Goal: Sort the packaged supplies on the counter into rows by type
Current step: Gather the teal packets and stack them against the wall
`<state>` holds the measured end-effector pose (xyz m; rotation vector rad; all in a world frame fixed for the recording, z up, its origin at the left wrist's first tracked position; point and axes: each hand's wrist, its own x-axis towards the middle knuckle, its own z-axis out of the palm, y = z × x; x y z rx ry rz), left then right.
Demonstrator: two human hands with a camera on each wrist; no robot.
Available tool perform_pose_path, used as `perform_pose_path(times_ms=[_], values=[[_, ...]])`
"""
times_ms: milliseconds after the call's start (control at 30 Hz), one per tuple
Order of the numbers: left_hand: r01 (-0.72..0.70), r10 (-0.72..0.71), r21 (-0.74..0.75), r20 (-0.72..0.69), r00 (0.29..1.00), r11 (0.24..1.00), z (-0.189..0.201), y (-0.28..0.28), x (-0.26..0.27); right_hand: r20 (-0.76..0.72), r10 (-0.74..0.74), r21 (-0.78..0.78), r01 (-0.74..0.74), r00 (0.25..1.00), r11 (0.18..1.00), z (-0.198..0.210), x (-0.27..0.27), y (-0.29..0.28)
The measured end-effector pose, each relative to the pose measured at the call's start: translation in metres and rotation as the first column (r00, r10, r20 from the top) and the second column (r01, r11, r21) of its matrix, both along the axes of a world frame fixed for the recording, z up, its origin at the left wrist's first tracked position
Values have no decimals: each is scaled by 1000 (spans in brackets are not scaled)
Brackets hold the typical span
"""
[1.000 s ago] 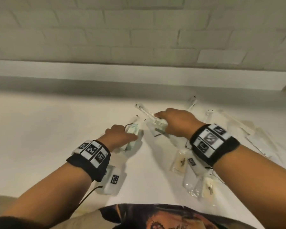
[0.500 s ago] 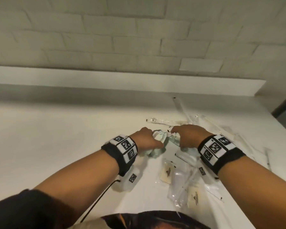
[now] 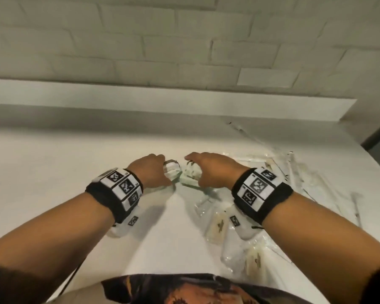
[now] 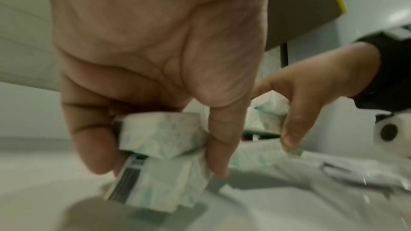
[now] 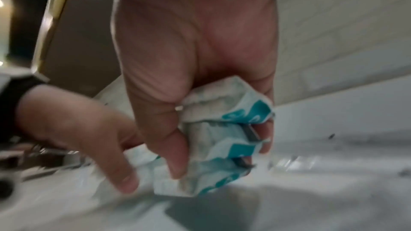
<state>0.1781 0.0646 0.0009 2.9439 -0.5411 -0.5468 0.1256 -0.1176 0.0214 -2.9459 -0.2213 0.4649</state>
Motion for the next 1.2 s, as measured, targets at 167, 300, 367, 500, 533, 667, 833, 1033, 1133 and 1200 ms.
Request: perform_pose_path(times_ms=[167, 300, 367, 500, 533, 667, 833, 1033, 1133, 1200], values=[[58, -59, -24, -44, 997, 998, -15, 24, -14, -40, 10, -107, -14, 999, 994, -30, 0, -1], [157, -171, -131, -102, 980, 979, -23, 18, -28, -72, -136, -175, 122, 988, 977, -27, 0, -39], [144, -179, -205, -167, 970, 968, -20, 10, -29, -56, -174, -187, 161, 983, 969, -23, 2, -48], [107, -136, -169, -171, 976, 980, -7, 4, -9, 149, -183, -71, 195, 972, 978, -8, 6, -43], [110, -131, -131, -172, 976, 985, -4, 5, -2, 226, -169, -46, 184, 959, 982, -4, 5, -38], [-20, -5, -194, -128, 992, 981, -7, 17, 23, 169, 34, -16, -32, 985, 999, 2, -13, -2], [-234, 137, -404, -255, 957, 884, -17, 21, 29, 8, 375, -121, -371, 927, 921, -28, -32, 37], [-178, 84, -398, -243, 966, 900, -15, 29, 24, -296, 204, 54, -197, 933, 979, -11, -11, 36], [-176, 86, -415, -227, 970, 893, -17, 31, 22, -158, 32, -51, -41, 987, 998, -10, 0, 30], [-181, 91, -420, -226, 970, 889, -17, 30, 22, -61, -38, -39, 35, 997, 999, -13, 3, 24]])
